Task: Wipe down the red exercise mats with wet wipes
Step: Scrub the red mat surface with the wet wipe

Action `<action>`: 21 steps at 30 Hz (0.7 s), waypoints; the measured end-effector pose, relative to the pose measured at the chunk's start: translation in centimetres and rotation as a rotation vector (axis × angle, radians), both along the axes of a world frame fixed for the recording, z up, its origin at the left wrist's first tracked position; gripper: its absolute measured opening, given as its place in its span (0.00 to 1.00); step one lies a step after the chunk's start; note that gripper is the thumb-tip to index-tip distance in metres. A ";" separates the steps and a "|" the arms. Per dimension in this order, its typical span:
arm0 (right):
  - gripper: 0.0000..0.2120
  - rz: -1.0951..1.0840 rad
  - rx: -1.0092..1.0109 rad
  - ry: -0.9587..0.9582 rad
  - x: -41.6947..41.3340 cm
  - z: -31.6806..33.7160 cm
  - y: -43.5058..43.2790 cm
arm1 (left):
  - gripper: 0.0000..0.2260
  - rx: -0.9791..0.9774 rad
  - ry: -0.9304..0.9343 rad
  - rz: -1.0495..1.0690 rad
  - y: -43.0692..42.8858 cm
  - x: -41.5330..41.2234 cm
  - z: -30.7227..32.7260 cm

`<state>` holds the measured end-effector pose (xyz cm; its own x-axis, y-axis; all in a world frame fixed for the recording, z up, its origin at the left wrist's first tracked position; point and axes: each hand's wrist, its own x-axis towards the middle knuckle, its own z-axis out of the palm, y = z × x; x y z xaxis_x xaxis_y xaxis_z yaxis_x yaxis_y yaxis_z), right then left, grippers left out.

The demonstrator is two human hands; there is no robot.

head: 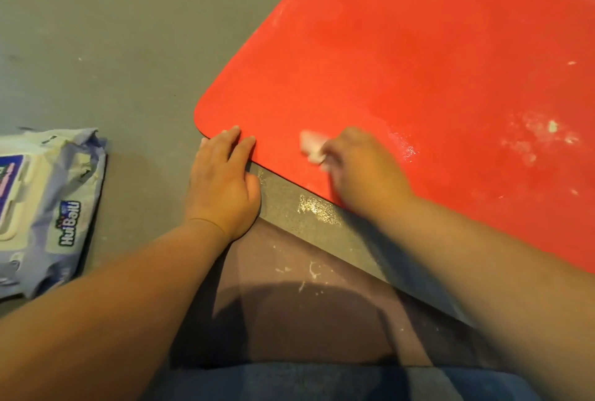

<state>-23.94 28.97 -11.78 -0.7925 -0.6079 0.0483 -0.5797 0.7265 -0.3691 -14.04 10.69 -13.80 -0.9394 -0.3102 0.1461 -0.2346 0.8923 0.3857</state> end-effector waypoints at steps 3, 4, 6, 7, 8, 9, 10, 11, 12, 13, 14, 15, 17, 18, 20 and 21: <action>0.10 -0.311 -0.052 0.001 -4.3 0.0 0.6 | 0.23 0.008 -0.013 -0.005 0.0 -0.2 0.2; 0.10 -0.333 -0.051 0.007 -3.5 -0.2 -0.2 | 0.23 0.005 -0.023 -0.014 0.0 -0.2 0.3; 0.09 -0.200 -0.017 -0.031 0.5 -0.8 -2.1 | 0.23 -0.005 -0.041 -0.053 0.0 -0.2 0.3; 0.08 -0.092 -0.030 -0.038 2.8 -0.7 -2.5 | 0.23 -0.008 -0.051 -0.077 0.0 -0.1 0.3; 0.08 0.005 -0.046 -0.050 4.1 -0.5 -2.4 | 0.24 -0.010 -0.060 -0.100 0.1 -0.1 0.3; 0.08 0.069 -0.021 -0.060 3.6 -0.3 -1.7 | 0.24 -0.010 -0.061 -0.116 0.1 0.0 0.2; 0.08 0.077 0.025 -0.048 1.9 -0.2 -0.9 | 0.24 -0.007 -0.054 -0.124 0.1 0.0 0.2; 0.09 0.016 0.054 -0.023 -0.5 -0.1 0.1 | 0.24 -0.002 -0.045 -0.128 0.1 0.0 0.2; 0.10 -0.096 0.074 0.011 -3.2 0.0 1.2 | 0.24 0.003 -0.041 -0.129 0.0 0.0 0.2; 0.11 -0.226 0.078 0.043 -5.6 0.1 2.3 | 0.24 0.006 -0.041 -0.128 0.0 0.0 0.2; 0.12 -0.334 0.068 0.055 -7.0 0.3 3.0 | 0.24 0.011 -0.046 -0.130 0.1 0.0 0.2; 0.12 -0.372 0.056 0.066 -7.0 0.3 2.9 | 0.24 0.014 -0.052 -0.134 0.1 -0.1 0.2; 0.11 -0.277 0.040 0.036 -3.8 0.0 1.7 | 0.24 0.021 -0.059 -0.138 0.0 -0.1 0.3; 0.10 -0.198 0.022 0.016 -1.3 -0.1 1.1 | 0.24 0.024 -0.057 -0.137 0.0 -0.1 0.3; 0.08 0.017 -0.048 -0.033 3.5 0.2 1.2 | 0.24 0.022 -0.050 -0.135 0.1 -0.1 0.3; 0.07 0.114 -0.047 -0.062 4.3 0.4 1.7 | 0.23 0.019 -0.047 -0.136 0.1 0.0 0.3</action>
<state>-19.69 30.67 -11.41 -0.7208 -0.6924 0.0317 -0.6325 0.6384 -0.4387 -14.02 10.83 -13.50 -0.9786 -0.1815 0.0966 -0.1298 0.9097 0.3944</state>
